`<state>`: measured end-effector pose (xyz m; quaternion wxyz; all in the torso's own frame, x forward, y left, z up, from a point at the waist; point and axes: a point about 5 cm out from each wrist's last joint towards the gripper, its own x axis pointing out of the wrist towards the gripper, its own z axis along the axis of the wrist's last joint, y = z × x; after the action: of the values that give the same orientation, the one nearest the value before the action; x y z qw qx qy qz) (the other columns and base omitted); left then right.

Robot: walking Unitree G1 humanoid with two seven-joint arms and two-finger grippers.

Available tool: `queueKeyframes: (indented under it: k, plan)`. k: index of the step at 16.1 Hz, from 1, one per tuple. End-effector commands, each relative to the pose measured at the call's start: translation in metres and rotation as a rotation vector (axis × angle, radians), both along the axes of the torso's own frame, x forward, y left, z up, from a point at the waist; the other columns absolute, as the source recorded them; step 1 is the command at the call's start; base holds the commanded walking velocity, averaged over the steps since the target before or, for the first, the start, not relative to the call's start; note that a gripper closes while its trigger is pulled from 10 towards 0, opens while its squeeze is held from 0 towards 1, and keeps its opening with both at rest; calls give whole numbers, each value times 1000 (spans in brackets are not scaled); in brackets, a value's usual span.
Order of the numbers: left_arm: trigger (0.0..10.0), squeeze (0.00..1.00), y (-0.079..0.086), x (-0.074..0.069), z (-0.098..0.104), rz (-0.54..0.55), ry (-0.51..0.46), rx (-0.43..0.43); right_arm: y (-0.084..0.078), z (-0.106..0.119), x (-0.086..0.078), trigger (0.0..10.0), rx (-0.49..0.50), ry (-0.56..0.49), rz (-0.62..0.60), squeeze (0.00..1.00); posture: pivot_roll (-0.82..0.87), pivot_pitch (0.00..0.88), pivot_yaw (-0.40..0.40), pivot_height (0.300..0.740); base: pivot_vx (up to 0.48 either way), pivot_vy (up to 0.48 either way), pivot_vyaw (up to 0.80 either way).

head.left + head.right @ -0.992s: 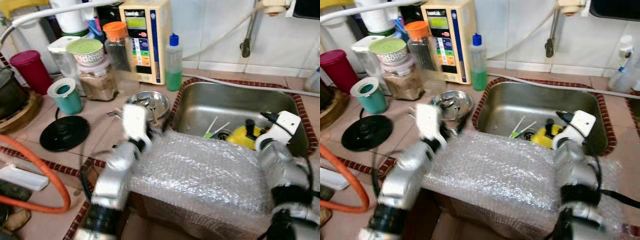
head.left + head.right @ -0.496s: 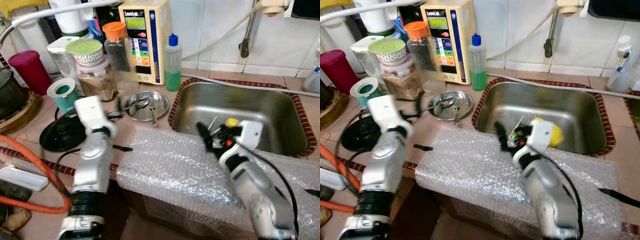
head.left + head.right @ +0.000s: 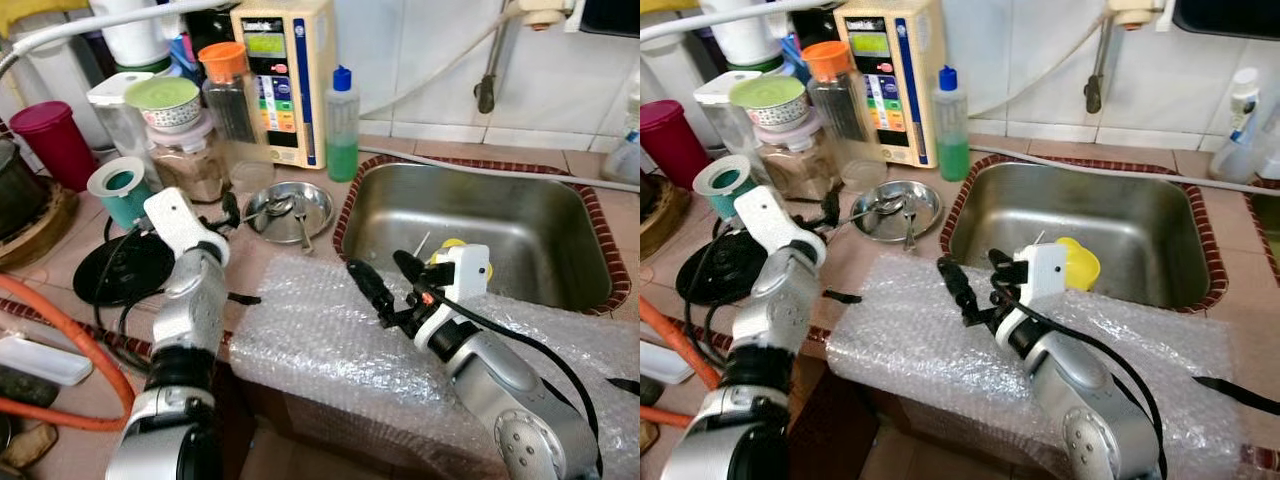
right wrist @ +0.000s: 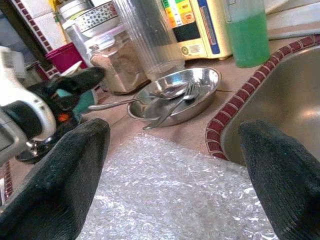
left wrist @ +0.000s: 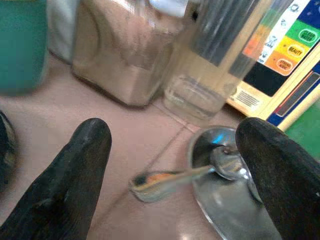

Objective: Kitchen organization

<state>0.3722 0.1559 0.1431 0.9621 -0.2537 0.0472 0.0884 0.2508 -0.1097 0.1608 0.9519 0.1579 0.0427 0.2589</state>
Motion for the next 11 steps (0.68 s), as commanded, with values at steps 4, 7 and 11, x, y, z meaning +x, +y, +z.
queueKeyframes:
  k: [4,7,11]
  plan:
    - [10000,0,-1,9,-7,24,70,-168,7,12,-7,10000,1,-25,47,0,-100,0,122,740,0,0,0]
    - [10000,0,-7,14,-8,-5,78,-223,7,17,-10,10000,-13,-27,70,0,-111,0,122,740,0,0,0]
    - [0,0,-8,18,-5,1,67,-356,4,20,-9,10000,-1,-28,57,0,-114,0,124,740,0,0,0]
